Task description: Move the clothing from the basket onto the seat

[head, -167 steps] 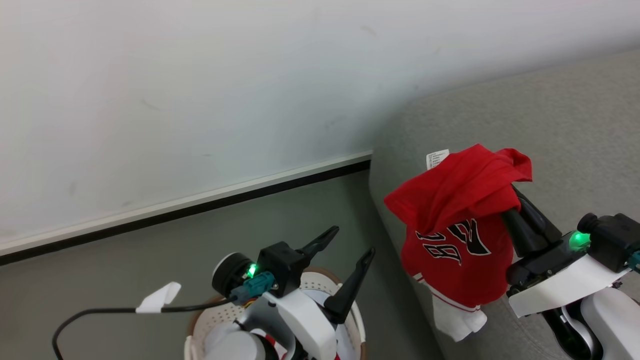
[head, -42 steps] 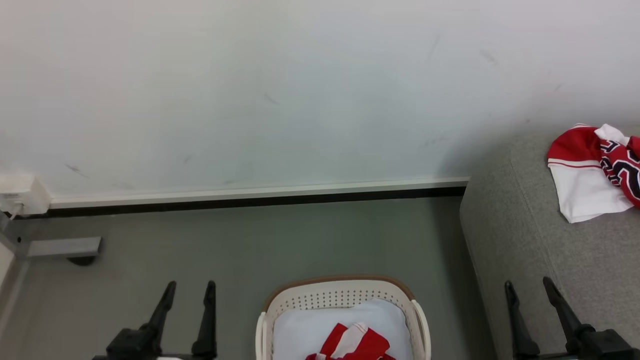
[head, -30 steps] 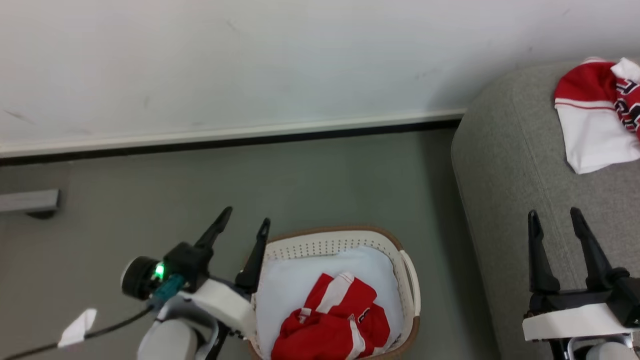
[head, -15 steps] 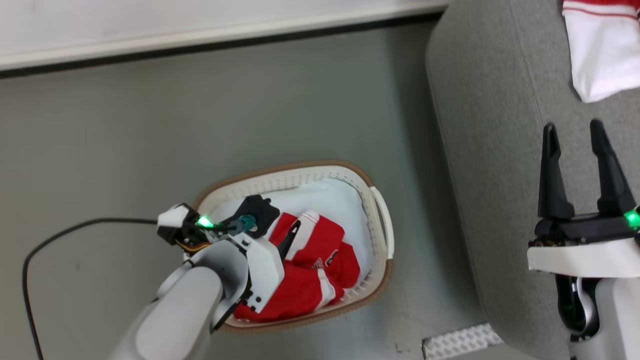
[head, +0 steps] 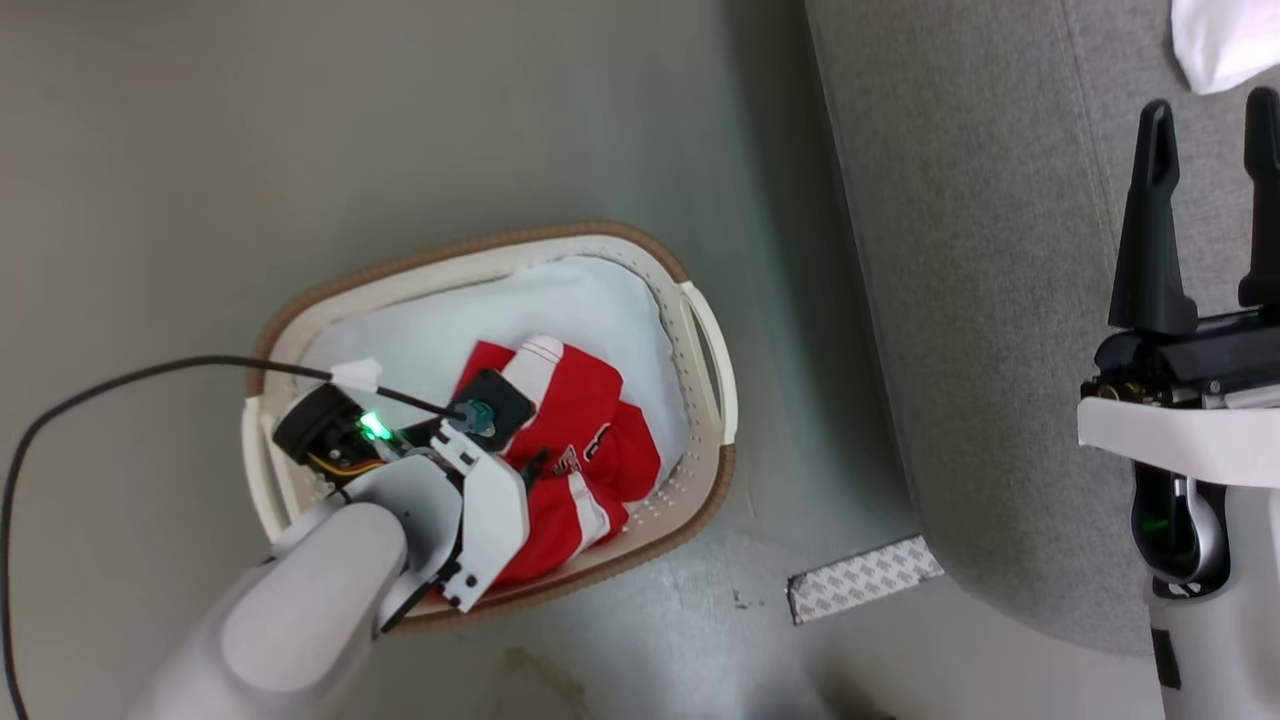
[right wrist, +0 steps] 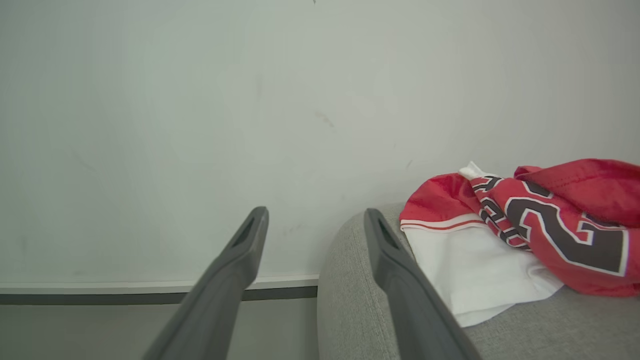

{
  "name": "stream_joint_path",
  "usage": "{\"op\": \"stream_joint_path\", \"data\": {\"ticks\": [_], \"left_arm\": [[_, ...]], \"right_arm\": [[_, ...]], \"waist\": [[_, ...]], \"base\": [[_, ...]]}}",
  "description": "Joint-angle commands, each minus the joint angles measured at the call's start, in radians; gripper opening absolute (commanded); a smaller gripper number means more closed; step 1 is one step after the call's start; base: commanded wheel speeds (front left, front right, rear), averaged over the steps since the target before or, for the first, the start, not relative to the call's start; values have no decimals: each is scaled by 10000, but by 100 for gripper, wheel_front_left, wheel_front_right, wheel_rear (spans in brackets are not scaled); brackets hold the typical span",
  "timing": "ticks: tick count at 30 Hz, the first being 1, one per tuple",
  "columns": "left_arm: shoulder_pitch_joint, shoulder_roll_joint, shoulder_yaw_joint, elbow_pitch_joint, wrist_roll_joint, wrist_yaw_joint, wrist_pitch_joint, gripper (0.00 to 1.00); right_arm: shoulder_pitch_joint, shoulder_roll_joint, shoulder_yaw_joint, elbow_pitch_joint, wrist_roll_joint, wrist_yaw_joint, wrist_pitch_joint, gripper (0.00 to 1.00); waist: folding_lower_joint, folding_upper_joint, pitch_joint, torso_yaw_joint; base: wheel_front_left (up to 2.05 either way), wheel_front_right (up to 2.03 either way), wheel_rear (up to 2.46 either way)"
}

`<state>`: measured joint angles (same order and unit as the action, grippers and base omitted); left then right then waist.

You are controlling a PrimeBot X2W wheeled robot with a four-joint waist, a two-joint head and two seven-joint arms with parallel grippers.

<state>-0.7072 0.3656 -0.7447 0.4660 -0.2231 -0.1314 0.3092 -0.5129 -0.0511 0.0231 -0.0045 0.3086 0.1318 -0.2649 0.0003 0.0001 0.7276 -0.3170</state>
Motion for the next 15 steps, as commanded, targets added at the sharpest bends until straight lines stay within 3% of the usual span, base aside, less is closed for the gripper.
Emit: {"op": "stream_joint_path", "data": {"ticks": [1,15], "left_arm": [[-186,291,-186,-124,-242,23,152,100],[-749,1577,-1238,-1116,-1109,23,1064,100]], "right_arm": [[-282,1,42,-102,74,-22,9,100],[-1413,3,559,-16,258,-22,9,100]], "waist": [[-3,-1,469,-231],[-3,-1,1552,-432]], "base": [[0,0,0],[0,0,0]]}}
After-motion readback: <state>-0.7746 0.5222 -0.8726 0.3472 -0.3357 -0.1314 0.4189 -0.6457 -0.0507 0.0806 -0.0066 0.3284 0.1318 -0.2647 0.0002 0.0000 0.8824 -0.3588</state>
